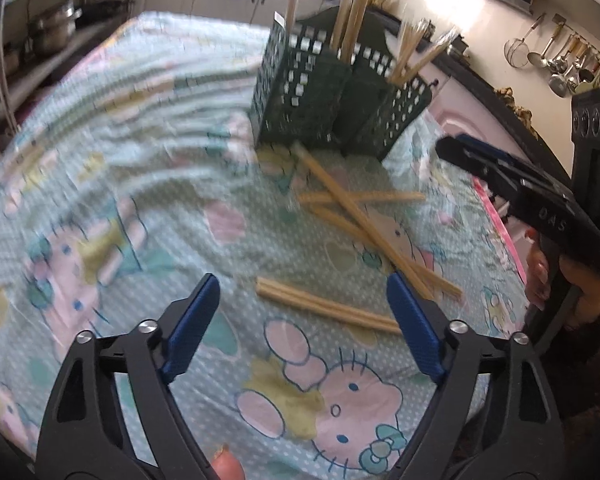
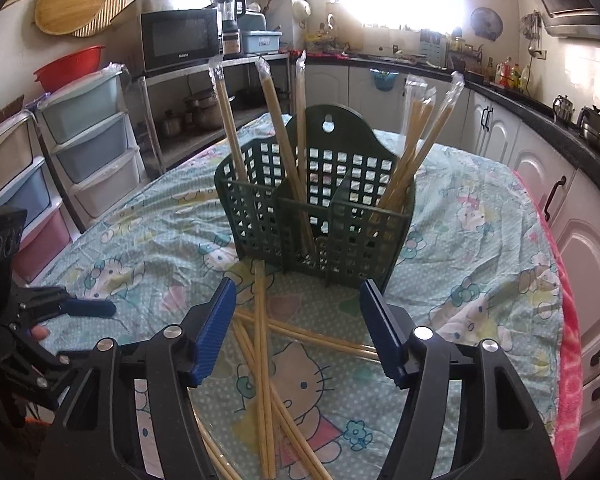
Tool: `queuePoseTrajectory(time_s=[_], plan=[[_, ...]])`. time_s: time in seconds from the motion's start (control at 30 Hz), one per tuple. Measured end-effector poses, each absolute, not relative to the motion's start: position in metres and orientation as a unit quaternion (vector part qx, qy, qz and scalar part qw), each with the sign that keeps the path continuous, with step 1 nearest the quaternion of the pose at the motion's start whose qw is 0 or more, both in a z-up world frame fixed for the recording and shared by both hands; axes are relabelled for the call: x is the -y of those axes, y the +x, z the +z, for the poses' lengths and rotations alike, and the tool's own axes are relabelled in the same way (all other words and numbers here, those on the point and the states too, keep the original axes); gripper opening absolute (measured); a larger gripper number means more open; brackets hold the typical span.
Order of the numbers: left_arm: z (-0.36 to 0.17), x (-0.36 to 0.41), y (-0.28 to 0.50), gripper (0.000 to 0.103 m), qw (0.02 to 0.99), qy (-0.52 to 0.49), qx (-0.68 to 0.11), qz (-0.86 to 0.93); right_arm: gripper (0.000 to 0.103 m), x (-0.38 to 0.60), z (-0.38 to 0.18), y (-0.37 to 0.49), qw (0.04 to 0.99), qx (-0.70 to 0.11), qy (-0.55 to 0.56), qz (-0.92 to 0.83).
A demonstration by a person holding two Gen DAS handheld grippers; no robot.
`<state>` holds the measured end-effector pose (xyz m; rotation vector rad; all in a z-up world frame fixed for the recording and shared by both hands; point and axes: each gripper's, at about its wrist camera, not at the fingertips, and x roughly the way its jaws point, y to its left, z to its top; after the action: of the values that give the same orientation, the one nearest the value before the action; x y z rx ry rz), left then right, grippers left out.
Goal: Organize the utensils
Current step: 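Lower the left tool onto a chopstick and close it while the right tool grasps another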
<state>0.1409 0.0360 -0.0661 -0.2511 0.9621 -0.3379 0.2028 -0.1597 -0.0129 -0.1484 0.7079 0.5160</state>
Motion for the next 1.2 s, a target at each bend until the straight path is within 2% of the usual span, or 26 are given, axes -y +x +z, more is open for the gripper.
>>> queuePoseTrajectory(time_s=[0.1, 0.5, 0.8, 1.0, 1.2], plan=[[-0.080, -0.035, 0.143, 0.065, 0.847, -0.141, -0.485, -0.168, 0.056, 0.157, -0.019, 0.208, 0.899, -0.352, -0.071, 0.251], [-0.102, -0.038, 0.164, 0.061, 0.837, -0.177, -0.495, -0.153, 0.050, 0.127, -0.051, 0.240, 0.875, -0.396, -0.083, 0.265], [-0.104, -0.051, 0.179, 0.031, 0.840, -0.199, -0.489, -0.124, 0.039, 0.094, -0.076, 0.270, 0.845, -0.445, -0.082, 0.285], [-0.106, -0.055, 0.182, 0.018, 0.842, -0.196, -0.490, -0.115, 0.038, 0.082, -0.086, 0.287, 0.831, -0.470, -0.081, 0.287], [-0.106, -0.064, 0.177, 0.006, 0.840, -0.200, -0.489, -0.123, 0.031, 0.074, -0.095, 0.297, 0.824, -0.484, -0.077, 0.283]])
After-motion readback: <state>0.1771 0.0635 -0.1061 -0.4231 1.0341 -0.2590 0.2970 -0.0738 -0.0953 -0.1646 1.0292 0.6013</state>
